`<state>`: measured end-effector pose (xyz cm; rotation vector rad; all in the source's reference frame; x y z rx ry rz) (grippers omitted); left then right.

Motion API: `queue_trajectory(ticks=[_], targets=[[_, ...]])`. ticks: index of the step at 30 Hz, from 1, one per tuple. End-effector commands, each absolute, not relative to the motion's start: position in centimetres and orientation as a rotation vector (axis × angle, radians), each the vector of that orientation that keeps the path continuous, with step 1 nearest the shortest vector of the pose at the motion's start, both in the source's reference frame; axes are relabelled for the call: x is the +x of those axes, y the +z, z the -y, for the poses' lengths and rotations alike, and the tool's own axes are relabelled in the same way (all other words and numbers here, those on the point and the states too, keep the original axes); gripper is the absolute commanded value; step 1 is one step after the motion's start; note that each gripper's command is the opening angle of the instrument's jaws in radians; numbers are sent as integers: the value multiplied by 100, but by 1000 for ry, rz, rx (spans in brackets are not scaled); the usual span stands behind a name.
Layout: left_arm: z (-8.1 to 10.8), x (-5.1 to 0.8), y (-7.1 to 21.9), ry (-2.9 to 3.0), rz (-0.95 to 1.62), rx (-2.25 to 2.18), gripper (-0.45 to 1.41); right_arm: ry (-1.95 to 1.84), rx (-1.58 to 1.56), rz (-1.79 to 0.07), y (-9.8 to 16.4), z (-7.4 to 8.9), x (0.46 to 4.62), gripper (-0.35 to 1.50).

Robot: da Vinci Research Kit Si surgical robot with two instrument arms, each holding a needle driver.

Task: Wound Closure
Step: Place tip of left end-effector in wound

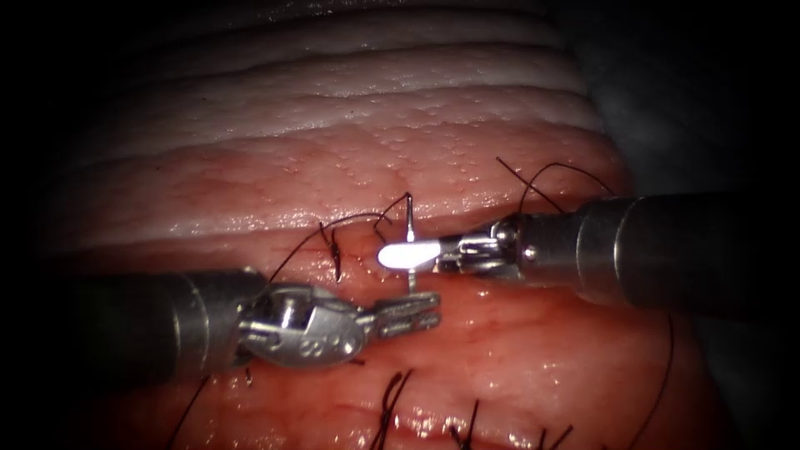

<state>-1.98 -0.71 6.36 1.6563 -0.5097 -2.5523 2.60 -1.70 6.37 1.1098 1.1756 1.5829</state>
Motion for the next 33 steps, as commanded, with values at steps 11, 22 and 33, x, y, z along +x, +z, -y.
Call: queue_trajectory(ticks=[11,22,33], targets=[[60,-195,623,-2605,380,1842,81,1520,1055,-1250,650,163,249,-35],[36,-156,619,-2787,127,2013,-45,1470,966,-1329,658,155,224,-35],[32,-167,689,-3024,-348,1522,-45,1367,899,-1415,647,154,225,-35]])
